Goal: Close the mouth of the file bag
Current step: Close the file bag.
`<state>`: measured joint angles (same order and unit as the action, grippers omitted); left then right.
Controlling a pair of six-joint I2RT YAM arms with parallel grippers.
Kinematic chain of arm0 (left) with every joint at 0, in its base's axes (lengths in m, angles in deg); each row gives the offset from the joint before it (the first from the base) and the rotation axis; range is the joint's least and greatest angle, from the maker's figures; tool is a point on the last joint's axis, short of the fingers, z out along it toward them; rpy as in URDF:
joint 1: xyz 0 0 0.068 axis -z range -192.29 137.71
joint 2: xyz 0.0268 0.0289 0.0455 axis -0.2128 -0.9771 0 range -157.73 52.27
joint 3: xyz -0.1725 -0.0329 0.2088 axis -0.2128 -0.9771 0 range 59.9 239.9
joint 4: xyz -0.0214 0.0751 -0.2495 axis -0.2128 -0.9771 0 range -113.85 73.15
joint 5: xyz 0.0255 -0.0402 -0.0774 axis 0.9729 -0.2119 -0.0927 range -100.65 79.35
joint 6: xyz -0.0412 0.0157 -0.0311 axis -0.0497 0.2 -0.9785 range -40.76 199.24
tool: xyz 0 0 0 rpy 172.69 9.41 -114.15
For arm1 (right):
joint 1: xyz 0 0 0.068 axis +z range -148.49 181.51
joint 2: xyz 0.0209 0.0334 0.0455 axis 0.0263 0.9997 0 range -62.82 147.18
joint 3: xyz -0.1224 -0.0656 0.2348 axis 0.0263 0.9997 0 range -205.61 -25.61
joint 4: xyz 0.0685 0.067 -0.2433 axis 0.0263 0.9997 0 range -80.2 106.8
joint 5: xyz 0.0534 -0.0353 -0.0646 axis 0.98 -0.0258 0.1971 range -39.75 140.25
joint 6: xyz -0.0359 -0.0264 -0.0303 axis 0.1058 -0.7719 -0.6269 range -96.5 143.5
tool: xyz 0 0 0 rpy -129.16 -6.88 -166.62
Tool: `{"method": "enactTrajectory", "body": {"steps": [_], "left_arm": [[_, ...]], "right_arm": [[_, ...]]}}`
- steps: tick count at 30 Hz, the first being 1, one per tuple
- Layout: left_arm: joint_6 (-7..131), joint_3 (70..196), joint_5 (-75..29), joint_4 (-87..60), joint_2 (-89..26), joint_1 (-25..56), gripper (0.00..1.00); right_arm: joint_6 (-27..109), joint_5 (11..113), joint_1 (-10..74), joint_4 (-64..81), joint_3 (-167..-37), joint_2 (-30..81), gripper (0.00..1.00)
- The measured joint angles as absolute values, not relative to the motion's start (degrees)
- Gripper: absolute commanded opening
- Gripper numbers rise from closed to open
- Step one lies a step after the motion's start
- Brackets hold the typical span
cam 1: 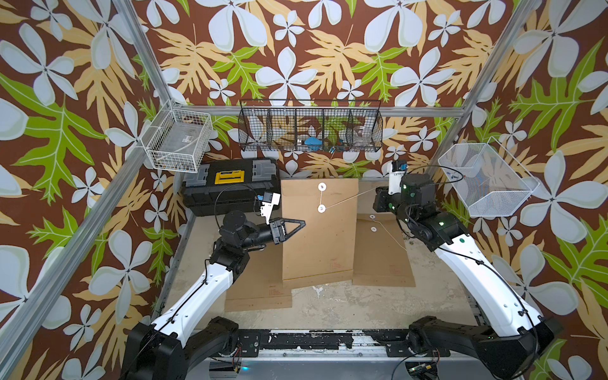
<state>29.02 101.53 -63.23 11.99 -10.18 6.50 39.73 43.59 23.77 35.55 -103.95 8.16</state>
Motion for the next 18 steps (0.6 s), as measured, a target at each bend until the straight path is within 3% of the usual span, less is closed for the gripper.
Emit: {"method": "enactTrajectory", "body": {"steps": [10, 18], "left_arm": [[32.5, 103.1, -61.9, 7.4, -11.6, 6.5, 0.00], [36.2, 102.2, -63.5, 5.9, -11.8, 10.2, 0.00]], "right_arm": [[39.7, 40.5, 30.4, 38.5, -107.4, 5.9, 0.00], [38.0, 38.9, 30.7, 38.9, -116.5, 13.1, 0.00]]}}
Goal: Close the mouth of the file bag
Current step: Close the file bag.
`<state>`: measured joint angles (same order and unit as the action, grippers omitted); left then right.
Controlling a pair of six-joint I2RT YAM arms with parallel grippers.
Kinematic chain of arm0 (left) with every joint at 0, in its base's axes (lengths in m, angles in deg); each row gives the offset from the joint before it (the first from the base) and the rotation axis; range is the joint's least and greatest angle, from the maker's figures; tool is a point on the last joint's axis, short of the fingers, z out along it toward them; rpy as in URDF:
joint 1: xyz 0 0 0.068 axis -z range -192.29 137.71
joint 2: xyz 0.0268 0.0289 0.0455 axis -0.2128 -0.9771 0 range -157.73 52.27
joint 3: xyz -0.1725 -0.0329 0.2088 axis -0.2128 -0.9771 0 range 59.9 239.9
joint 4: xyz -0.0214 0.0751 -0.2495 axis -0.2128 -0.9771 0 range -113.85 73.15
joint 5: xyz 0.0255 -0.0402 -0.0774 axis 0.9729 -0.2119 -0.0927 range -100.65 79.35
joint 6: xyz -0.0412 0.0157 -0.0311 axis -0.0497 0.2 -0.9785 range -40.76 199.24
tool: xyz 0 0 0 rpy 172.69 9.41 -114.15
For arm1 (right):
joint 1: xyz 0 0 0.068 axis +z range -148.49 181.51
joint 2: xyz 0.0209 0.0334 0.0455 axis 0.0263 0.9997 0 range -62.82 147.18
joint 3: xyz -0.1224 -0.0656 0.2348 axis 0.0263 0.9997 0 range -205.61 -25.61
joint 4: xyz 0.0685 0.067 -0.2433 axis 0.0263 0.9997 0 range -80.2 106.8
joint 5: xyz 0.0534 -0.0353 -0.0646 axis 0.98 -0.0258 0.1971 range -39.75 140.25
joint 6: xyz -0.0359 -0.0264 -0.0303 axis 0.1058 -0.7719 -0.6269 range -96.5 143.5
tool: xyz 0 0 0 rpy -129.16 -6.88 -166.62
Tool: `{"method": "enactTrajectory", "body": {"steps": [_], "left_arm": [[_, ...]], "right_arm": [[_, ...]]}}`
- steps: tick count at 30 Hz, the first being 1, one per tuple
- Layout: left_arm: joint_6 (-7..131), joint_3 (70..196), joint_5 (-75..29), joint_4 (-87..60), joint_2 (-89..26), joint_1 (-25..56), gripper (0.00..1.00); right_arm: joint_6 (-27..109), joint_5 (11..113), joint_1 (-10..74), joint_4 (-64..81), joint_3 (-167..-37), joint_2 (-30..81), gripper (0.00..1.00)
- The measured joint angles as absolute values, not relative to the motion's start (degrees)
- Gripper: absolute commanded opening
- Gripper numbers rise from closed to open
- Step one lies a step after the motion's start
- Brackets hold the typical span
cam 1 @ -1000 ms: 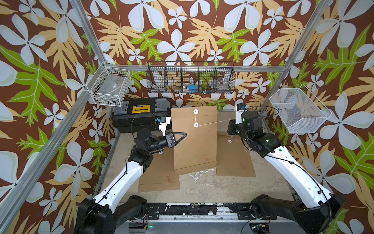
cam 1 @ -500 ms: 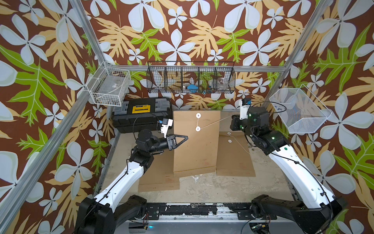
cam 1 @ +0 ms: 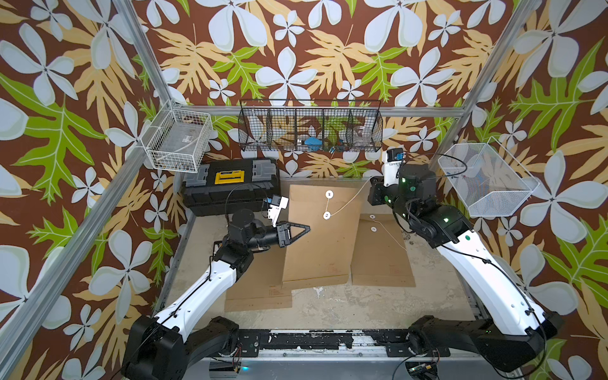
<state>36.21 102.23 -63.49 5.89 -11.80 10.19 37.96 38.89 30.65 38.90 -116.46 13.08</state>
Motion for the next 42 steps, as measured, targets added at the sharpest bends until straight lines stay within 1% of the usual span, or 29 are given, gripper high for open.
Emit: {"method": "enactTrajectory", "body": {"steps": [8, 16, 22, 31, 35, 42], "left_arm": [[39.6, 100.4, -63.6, 6.2, -10.5, 13.3, 0.00], [41.1, 99.3, -62.1, 6.6, -10.8, 16.2, 0.00], [42.0, 99.3, -62.0, 6.1, -12.2, 17.4, 0.00], [42.4, 100.3, -61.7, 4.0, -12.7, 17.8, 0.00], [43.1, 101.6, -60.5, 3.0, -13.4, 17.8, 0.00], [42.9, 103.1, -59.1, 2.1, -14.2, 17.8, 0.00]], "right_arm": [[36.8, 39.8, 29.8, 40.3, -122.2, 20.2, 0.00], [36.6, 42.0, 30.3, 42.5, -125.7, 23.7, 0.00], [36.8, 42.3, 34.2, 42.4, -128.2, 25.4, 0.00], [37.0, 41.4, 42.7, 42.3, -130.2, 26.8, 0.00], [37.6, 41.7, 46.0, 41.4, -127.5, 25.4, 0.00], [40.8, 44.6, 46.5, 38.7, -117.0, 20.1, 0.00]]}}
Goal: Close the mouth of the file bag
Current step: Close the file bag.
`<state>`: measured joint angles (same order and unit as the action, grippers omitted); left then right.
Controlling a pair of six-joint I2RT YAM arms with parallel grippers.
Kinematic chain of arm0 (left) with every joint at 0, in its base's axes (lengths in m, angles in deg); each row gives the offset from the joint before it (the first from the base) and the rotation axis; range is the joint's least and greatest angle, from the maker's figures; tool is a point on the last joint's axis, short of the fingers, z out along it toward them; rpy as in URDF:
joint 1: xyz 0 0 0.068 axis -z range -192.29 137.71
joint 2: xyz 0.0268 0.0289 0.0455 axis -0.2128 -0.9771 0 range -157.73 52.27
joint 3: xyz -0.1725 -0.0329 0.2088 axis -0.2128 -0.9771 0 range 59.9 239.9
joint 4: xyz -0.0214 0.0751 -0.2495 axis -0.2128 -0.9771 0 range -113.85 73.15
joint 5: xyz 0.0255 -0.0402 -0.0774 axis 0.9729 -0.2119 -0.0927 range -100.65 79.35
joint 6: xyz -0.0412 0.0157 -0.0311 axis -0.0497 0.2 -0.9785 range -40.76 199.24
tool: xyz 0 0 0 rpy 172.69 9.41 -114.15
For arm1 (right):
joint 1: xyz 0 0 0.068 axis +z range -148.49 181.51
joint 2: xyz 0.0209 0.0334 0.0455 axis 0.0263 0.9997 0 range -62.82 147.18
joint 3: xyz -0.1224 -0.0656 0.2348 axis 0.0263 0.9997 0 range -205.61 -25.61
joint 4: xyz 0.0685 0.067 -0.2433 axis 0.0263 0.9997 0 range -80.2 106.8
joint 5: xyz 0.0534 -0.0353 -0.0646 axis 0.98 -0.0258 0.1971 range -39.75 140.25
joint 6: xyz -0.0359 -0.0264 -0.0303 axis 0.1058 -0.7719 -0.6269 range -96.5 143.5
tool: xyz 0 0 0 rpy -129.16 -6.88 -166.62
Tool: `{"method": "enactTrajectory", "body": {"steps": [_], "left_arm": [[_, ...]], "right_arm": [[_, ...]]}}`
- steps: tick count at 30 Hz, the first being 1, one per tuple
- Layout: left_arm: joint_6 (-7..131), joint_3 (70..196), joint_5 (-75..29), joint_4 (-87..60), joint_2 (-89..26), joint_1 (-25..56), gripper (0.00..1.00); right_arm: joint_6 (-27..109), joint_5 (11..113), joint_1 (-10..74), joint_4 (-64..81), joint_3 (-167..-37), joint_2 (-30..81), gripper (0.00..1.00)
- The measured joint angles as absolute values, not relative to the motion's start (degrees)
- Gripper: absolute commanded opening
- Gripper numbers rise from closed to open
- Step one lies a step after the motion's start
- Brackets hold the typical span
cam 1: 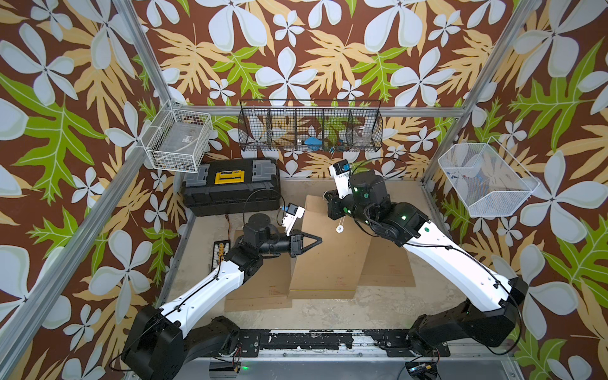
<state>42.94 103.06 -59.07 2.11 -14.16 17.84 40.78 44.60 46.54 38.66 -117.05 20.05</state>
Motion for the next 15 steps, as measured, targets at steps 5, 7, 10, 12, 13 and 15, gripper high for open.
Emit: {"method": "enactTrajectory", "body": {"steps": [5, 7, 10, 12, 13, 15], "left_arm": [[42.9, 104.3, -58.4, 1.7, -14.1, 17.8, 0.00], [43.1, 104.7, -58.1, 1.1, -14.0, 17.8, 0.00], [43.6, 105.3, -57.8, 0.0, -13.9, 17.8, 0.00], [44.0, 105.5, -57.6, -0.9, -13.7, 17.7, 0.00], [44.3, 105.6, -57.5, -1.4, -13.6, 17.6, 0.00], [44.8, 105.8, -57.5, -2.1, -13.6, 17.5, 0.00]], "right_arm": [[42.9, 49.3, 46.2, 36.5, -109.4, 16.1, 0.00], [43.5, 51.4, 44.8, 36.0, -106.6, 14.6, 0.00], [44.6, 54.6, 42.2, 34.9, -102.7, 12.2, 0.00], [45.8, 57.1, 41.0, 34.2, -100.8, 11.0, 0.00], [45.8, 58.7, 40.6, 33.8, -99.7, 10.4, 0.00], [46.2, 61.2, 40.1, 33.6, -98.3, 9.7, 0.00]]}}
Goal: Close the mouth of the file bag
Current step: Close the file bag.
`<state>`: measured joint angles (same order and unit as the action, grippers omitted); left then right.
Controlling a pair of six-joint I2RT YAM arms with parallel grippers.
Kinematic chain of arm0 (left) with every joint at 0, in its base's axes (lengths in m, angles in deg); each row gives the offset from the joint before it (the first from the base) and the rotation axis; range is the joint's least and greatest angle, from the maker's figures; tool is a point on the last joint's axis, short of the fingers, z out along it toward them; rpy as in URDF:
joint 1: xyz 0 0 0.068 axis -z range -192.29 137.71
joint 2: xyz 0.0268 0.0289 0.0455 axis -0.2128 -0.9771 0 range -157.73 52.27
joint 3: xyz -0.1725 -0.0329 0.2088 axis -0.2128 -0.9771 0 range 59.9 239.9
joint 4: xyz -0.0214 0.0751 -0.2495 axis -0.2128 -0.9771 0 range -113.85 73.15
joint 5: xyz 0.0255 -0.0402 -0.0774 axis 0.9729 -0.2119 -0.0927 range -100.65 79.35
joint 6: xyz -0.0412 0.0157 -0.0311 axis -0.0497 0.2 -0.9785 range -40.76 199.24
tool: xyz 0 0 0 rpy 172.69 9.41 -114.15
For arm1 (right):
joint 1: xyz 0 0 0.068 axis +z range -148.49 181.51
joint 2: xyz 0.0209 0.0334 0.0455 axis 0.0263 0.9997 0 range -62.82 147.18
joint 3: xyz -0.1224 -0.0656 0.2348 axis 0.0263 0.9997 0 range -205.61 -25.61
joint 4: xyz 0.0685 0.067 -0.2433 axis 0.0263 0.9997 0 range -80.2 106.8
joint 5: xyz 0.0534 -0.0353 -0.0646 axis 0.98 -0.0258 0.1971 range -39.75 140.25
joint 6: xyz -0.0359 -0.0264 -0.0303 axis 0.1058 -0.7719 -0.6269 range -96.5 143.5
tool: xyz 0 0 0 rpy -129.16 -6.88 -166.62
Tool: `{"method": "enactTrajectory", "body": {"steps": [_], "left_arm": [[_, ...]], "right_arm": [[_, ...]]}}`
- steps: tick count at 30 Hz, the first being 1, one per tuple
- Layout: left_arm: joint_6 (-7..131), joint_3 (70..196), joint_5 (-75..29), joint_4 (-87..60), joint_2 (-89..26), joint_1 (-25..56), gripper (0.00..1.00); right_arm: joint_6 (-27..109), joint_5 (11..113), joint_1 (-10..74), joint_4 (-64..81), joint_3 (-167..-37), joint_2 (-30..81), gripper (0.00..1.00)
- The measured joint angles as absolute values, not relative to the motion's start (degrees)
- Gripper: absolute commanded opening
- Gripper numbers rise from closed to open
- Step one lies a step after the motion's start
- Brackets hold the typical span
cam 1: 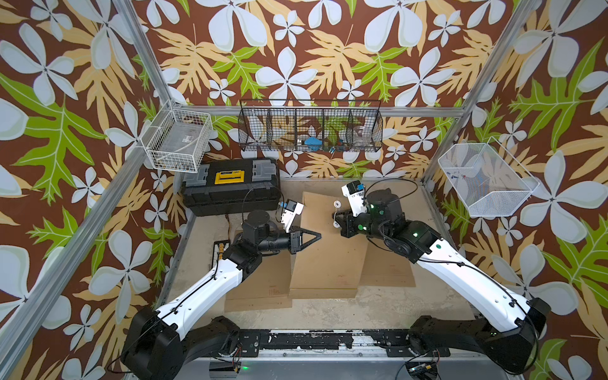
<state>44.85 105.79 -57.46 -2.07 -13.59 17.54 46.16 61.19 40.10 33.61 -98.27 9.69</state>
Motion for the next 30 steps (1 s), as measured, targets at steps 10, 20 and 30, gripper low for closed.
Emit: {"method": "enactTrajectory", "body": {"steps": [10, 20, 30], "left_arm": [[47.6, 106.7, -58.0, -5.9, -13.6, 17.3, 0.00], [58.2, 106.9, -56.6, -10.1, -13.7, 17.1, 0.00], [67.8, 104.3, -51.2, -11.6, -11.5, 17.1, 0.00]], "right_arm": [[48.1, 67.5, 38.3, 32.4, -95.2, 7.9, 0.00], [44.0, 61.6, 37.1, 39.6, -106.3, 10.1, 0.00], [40.5, 57.9, 37.1, 44.7, -111.9, 13.1, 0.00]]}}
